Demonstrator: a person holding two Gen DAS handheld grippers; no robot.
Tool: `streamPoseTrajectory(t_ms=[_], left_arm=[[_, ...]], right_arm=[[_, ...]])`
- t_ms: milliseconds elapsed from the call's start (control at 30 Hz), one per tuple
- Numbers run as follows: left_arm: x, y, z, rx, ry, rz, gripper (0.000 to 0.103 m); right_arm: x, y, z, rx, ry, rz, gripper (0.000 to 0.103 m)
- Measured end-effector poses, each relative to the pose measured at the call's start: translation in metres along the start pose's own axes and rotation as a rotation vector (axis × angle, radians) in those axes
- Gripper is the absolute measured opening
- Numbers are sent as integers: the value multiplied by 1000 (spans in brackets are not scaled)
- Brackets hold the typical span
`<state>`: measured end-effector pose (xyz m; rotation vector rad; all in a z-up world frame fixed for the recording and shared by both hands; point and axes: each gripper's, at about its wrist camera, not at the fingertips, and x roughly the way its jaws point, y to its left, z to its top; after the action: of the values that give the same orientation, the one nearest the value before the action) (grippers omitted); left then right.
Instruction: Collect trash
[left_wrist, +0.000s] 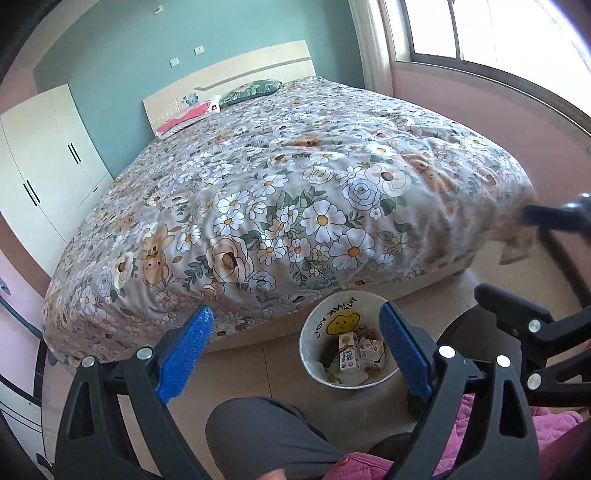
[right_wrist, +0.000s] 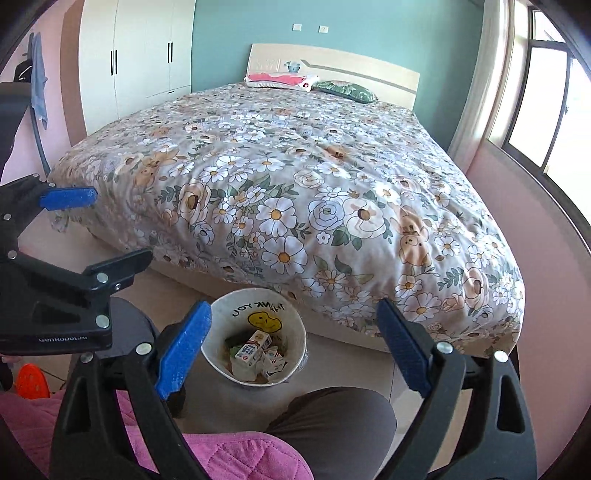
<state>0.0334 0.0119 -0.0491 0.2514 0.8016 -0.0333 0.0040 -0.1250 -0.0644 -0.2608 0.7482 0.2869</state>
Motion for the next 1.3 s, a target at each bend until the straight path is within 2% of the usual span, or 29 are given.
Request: streamPoseTrajectory(t_ms=[300,1300], left_arm=[[-24,0,5,3,-49,3,93],[-26,4,5,-6,-39,-6,93]], right_arm=[[-14,2,3,8,-10,7,89],[-16,8,4,-10,-3,14,89]])
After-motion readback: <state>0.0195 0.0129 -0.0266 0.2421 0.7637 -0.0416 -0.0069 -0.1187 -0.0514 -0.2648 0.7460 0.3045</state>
